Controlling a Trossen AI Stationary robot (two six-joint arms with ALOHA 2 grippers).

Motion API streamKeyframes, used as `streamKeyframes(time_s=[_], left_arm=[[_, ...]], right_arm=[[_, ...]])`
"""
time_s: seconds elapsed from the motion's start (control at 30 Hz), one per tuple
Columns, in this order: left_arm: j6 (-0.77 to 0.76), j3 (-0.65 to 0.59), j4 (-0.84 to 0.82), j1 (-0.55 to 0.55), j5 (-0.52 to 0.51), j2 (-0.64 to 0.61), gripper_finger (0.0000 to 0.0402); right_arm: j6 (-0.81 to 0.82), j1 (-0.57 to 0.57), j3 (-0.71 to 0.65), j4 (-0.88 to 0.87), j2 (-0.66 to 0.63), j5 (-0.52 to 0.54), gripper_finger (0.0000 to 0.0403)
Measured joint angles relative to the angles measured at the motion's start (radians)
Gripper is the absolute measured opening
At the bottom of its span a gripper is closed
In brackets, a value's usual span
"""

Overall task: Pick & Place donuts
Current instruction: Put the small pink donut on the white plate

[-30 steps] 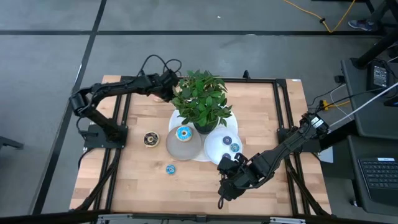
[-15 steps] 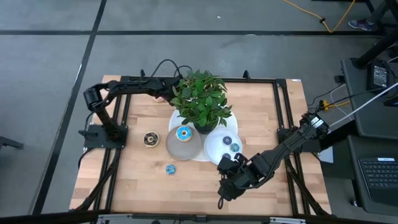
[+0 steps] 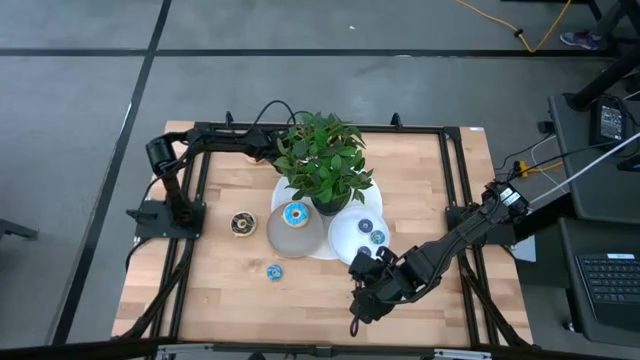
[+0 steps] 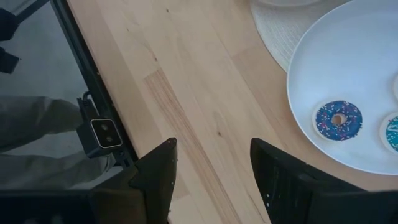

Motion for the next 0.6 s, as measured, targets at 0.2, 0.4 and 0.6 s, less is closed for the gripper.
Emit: streamKeyframes(time_s=[0.2,0.4,0.6], left_arm=[[0.0,0.0,0.029,0.0,0.0,0.026,0.0177],[0.014,0.0,0.046,0.0,0.003,0.046,0.0175],[0.018,0.0,0.046,0.003,0.002,0.047,0.0166]], right_arm=[[0.0,0.0,0.0,0.004,0.0,0.0,0.0204],[0.0,0.0,0.0,0.004,0.0,0.0,0.0204],[0.0,0.0,0.0,0.007,0.0,0.0,0.0204]])
